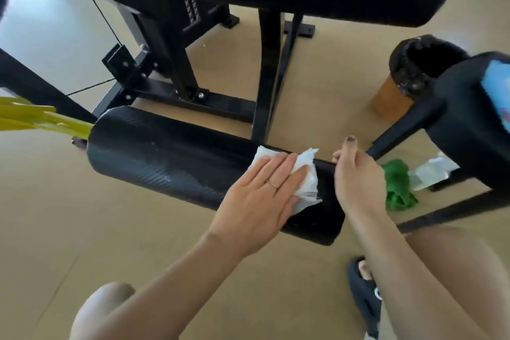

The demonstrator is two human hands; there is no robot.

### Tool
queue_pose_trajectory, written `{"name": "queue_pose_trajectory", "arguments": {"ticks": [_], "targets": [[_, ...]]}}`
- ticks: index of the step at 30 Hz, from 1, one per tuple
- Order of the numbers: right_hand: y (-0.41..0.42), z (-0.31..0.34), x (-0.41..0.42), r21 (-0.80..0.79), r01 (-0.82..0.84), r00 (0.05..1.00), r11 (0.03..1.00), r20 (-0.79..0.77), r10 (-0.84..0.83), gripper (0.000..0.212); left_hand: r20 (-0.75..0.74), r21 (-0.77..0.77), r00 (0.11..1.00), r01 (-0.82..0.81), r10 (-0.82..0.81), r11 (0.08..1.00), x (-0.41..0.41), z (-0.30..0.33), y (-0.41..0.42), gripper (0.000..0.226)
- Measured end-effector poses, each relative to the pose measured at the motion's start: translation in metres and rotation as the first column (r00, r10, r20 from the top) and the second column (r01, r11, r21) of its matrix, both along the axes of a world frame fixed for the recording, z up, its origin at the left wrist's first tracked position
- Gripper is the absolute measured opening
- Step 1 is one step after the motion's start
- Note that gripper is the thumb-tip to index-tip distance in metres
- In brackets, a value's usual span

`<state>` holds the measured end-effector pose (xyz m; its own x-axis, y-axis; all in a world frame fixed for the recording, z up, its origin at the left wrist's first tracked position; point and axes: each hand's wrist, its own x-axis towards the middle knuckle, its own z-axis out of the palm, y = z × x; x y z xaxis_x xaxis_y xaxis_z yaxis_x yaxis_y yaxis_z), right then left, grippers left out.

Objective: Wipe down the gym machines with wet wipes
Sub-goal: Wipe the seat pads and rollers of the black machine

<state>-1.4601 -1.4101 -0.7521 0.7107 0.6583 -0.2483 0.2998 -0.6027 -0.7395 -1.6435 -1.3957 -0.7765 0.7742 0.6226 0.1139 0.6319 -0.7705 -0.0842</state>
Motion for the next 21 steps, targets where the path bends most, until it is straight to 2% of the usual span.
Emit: {"name": "queue_pose_trajectory", "arguments": {"ticks": [3,5,7,9,11,13,16,19,21], "targets": [[-0.02,0.002,-0.018,-0.032,-0.034,0.999,0.999,-0.026,0.033,0.051,-0.004,-0.012,1.0,-0.031,0.031,0.999,-0.049,0.008,0.028,0.053],[-0.03,-0.005,-0.034,-0.005,-0.051,0.998,0.999,0.041,0.051,0.046,0.007,-0.024,0.986,-0.167,0.167,0.986,-0.098,0.012,0.058,0.056],[-0.031,-0.01,-0.043,0.031,-0.005,0.992,0.999,0.123,0.001,0.048,0.026,-0.058,0.944,-0.328,0.33,0.943,-0.15,0.014,0.089,0.059],[-0.029,-0.009,-0.047,0.061,0.052,0.991,0.997,0.116,-0.059,0.047,0.085,-0.085,0.885,-0.452,0.458,0.888,-0.188,0.015,0.111,0.06],[-0.029,-0.01,-0.05,0.084,0.094,0.989,0.992,0.102,-0.103,0.045,0.138,-0.079,0.842,-0.516,0.522,0.853,-0.192,0.019,0.113,0.059],[-0.03,-0.009,-0.054,0.112,0.125,0.984,0.986,0.113,-0.138,0.043,0.199,-0.059,0.875,-0.439,0.442,0.896,-0.165,0.022,0.093,0.051],[-0.029,-0.006,-0.056,0.116,0.126,0.982,0.985,0.128,-0.141,0.041,0.187,-0.004,0.969,-0.164,0.162,0.986,-0.104,0.015,0.044,0.047],[-0.028,-0.006,-0.054,0.104,0.118,0.983,0.988,0.132,-0.131,0.042,0.179,0.014,0.983,-0.038,0.035,0.999,-0.073,0.002,0.028,0.051],[-0.029,-0.007,-0.053,0.106,0.118,0.983,0.987,0.127,-0.131,0.042,0.113,0.055,0.993,0.027,-0.034,0.998,-0.088,0.0,0.045,0.052]]}}
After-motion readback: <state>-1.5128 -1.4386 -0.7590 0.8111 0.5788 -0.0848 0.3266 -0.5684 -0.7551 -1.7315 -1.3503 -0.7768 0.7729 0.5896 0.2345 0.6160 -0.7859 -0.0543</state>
